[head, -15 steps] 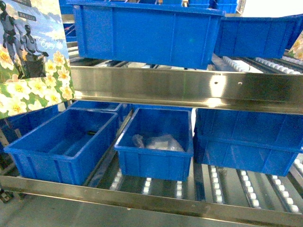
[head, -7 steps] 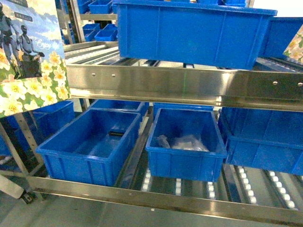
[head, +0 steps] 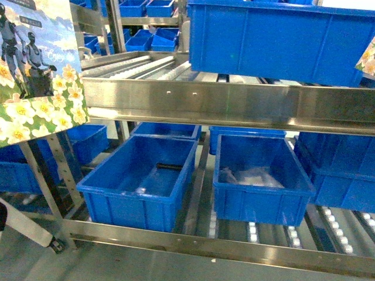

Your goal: Move flower gift bag to table near conveyor

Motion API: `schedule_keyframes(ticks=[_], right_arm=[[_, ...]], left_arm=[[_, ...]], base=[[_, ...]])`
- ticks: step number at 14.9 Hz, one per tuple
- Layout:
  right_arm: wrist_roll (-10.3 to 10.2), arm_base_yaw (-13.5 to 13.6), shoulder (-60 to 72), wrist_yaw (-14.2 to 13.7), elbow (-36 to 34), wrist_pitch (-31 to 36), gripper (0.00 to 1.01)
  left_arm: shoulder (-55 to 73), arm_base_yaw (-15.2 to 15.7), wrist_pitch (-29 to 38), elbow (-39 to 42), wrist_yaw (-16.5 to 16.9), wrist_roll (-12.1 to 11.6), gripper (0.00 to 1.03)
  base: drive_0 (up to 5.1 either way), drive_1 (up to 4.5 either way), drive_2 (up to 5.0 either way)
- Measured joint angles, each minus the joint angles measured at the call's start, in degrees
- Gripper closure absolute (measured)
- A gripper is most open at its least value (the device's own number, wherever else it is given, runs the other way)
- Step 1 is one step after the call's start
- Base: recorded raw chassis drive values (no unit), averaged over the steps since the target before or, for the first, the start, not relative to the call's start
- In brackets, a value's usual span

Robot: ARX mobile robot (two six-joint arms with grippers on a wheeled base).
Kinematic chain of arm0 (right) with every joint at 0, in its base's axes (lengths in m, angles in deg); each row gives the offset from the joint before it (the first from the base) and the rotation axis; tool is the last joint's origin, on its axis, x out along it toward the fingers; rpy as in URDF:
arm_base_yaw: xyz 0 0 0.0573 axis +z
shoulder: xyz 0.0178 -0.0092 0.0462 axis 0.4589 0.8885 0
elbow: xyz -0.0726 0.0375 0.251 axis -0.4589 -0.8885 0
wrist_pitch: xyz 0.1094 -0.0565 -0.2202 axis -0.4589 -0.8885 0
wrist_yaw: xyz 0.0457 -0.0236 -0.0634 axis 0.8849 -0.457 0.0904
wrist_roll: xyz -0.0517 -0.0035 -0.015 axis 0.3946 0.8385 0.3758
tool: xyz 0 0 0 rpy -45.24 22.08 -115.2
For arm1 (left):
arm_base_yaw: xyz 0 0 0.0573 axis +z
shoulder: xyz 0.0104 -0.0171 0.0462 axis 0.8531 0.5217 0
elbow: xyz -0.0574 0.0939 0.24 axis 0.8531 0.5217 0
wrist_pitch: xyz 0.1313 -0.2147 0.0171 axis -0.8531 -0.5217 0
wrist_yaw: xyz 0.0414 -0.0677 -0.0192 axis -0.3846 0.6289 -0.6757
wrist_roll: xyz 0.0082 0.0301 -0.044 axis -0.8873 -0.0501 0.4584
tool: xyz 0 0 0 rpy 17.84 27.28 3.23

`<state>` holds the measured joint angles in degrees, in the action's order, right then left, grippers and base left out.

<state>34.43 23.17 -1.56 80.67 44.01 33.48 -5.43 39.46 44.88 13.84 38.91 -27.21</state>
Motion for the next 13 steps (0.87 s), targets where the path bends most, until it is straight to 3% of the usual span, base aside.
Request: schedule_keyframes(ticks=[13], right_arm=[[0.0,0.0,0.0,0.0,0.0,0.0,0.99]], left_arm=[[0.0,-0.1,0.0,0.0,0.0,0.0,1.01]], base=[[-5.0,2.45,2.5]])
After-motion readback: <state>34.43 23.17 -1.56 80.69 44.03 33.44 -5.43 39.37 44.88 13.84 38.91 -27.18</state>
